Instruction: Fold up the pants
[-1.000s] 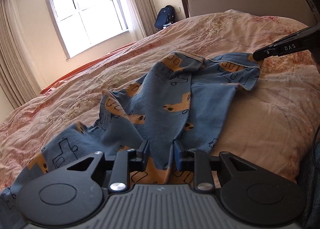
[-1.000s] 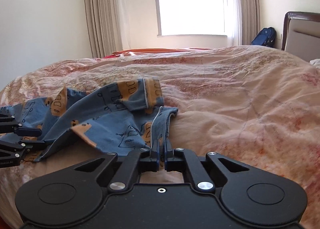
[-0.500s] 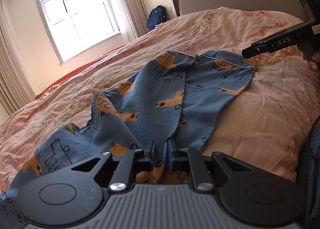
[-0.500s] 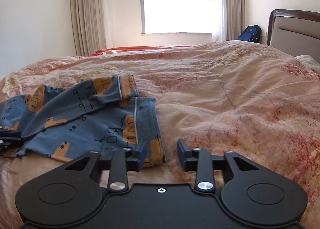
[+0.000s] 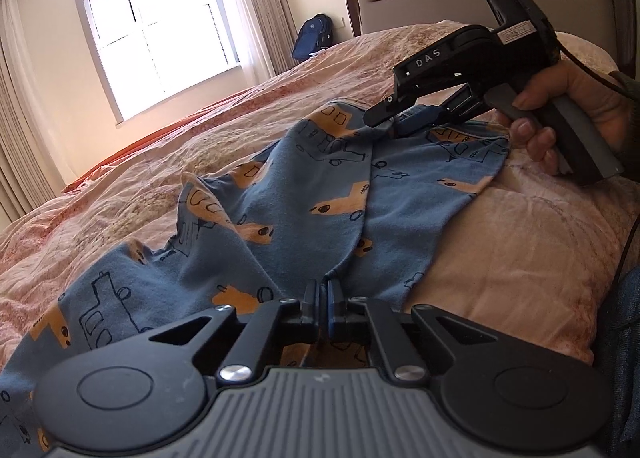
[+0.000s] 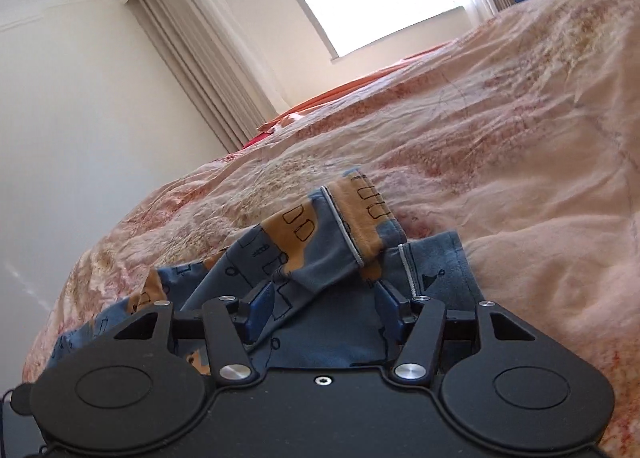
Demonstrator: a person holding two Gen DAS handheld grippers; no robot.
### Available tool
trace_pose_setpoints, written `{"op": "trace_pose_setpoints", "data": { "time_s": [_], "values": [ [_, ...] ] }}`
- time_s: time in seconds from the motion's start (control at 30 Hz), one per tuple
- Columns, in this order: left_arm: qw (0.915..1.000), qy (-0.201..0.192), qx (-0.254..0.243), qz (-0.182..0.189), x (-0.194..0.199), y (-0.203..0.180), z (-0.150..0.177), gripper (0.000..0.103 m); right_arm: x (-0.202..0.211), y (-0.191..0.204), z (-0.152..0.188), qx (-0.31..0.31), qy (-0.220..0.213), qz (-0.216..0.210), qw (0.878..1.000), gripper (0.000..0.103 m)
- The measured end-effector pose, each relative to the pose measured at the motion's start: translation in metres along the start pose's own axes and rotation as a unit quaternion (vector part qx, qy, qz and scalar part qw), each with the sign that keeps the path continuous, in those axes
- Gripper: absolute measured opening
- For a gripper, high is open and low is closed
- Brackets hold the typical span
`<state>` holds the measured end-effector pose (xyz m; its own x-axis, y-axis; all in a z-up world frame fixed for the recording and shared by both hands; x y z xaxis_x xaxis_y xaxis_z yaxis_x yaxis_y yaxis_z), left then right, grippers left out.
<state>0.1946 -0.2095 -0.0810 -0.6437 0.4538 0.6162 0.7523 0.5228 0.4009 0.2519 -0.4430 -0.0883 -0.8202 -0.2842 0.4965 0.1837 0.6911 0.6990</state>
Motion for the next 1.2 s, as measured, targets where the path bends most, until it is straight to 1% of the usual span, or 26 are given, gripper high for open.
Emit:
{"op": "trace_pose_setpoints", "data": {
  "time_s": [0.03,0.13,0.17,0.2,0.23,0.3,0.4,0.5,0.57,0.63,0.7,0.77,0.93,1.1,1.2],
  "values": [
    [1.0,0.0,0.005,0.002,0.0,0.001,-0.001,0.001,-0.005,-0.003,-0.004,-0.019,-0.004,0.0,1.0,0.051],
    [0.9998,-0.004,0.02,0.005,0.003,0.005,-0.002,0.0,-0.013,-0.008,-0.016,-0.067,-0.024,0.003,0.997,0.041],
    [0.9997,-0.004,0.024,0.005,0.004,0.006,-0.003,0.0,-0.014,-0.01,-0.02,-0.082,-0.032,0.009,0.996,0.031],
    [0.9997,-0.004,0.025,0.004,0.006,0.007,-0.004,0.0,-0.015,-0.012,-0.024,-0.089,-0.038,0.014,0.995,0.014],
    [0.9996,-0.007,0.027,0.002,0.008,0.008,-0.004,0.0,-0.015,-0.011,-0.027,-0.09,-0.044,0.015,0.995,0.011],
    [0.9995,-0.013,0.029,-0.003,0.012,0.01,-0.006,0.0,-0.01,-0.002,-0.033,-0.073,-0.06,0.011,0.995,0.008],
    [0.999,-0.022,0.037,-0.006,0.02,0.013,-0.011,0.0,0.013,0.018,-0.041,-0.023,-0.096,0.007,0.995,0.007],
    [0.9983,-0.038,0.044,-0.001,0.032,0.015,-0.015,0.0,0.045,0.032,-0.042,0.023,-0.124,0.005,0.992,0.007],
    [0.9978,-0.048,0.045,0.008,0.039,0.011,-0.017,0.0,0.076,0.033,-0.037,0.056,-0.145,0.017,0.988,0.007],
    [0.9978,-0.05,0.041,0.013,0.042,0.006,-0.017,0.0,0.1,0.026,-0.026,0.071,-0.155,0.03,0.985,0.007],
    [0.9983,-0.045,0.034,0.016,0.04,-0.001,-0.013,0.0,0.116,0.014,-0.011,0.075,-0.153,0.044,0.984,0.007],
    [0.9989,-0.035,0.029,0.015,0.036,-0.006,-0.007,0.0,0.126,-0.003,0.005,0.071,-0.141,0.062,0.985,0.007],
    [0.9989,-0.023,0.038,0.015,0.033,-0.01,0.001,0.0,0.117,-0.041,0.035,0.032,-0.106,0.089,0.99,0.007],
    [0.9991,-0.02,0.033,0.015,0.033,-0.01,0.002,0.0,0.113,-0.047,0.043,0.019,-0.104,0.089,0.99,0.007],
    [0.9991,-0.015,0.037,0.016,0.028,-0.01,0.005,0.0,0.111,-0.047,0.045,0.029,-0.101,0.098,0.99,0.008]
  ]
}}
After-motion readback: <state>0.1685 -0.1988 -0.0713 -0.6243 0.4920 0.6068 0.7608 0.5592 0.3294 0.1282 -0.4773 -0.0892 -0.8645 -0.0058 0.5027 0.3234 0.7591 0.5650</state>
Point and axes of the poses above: each gripper's, at about its wrist camera, not at the fingertips, and x roughly against the way its jaws point, y to its left, z to its underside, the point moved 8 cm from there along -x, roughly the way its jaws point, and after that the axes turned 12 degrees about -x, right-handed, at the moved point
